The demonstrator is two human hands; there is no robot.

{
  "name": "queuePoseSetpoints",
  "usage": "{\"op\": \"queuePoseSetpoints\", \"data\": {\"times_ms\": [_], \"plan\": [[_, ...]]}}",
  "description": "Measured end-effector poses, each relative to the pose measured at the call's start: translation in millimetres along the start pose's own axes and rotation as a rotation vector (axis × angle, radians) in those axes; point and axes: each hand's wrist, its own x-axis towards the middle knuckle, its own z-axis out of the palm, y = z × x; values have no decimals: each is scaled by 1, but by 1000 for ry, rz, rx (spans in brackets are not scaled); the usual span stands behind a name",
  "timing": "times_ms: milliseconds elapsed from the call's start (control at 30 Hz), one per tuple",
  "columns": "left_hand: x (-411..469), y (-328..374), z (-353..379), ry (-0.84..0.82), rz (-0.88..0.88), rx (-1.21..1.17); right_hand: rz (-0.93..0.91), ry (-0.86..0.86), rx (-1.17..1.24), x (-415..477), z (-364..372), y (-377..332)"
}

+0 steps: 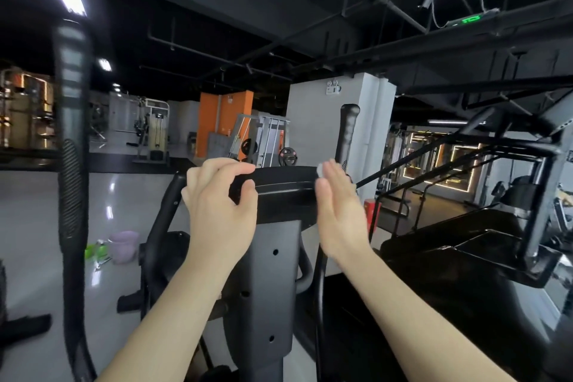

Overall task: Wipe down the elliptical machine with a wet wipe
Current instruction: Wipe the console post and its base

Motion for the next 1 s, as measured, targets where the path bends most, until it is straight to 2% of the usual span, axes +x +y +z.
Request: {"op": "queuePoseSetpoints", "data": {"times_ms": [133,300,367,500,567,733,867,1000], "plan": [[-1,-14,-15,-10,-38,-78,-443,-46,-141,-7,32,-41],[-1,-27,-46,-36,-109,-247,-655,-191,-134,-17,55,-69],[0,-31,-59,-24,-161,-305,-593,-201,5,-19,53,-80],[0,-29,-82,52,-187,-408,-50,-42,359,-21,39,-112],[-2,-23,-85,31,-149,-456,90,4,493,-21,41,-123],[-4,-24,-80,-68,-77,-539,178,-41,649,-31,52,-138],[-6,-34,-74,-105,-120,-607,170,-133,670,-31,51,-134],[-3,-42,-64,22,-207,-628,125,12,592,-24,37,-126]]}}
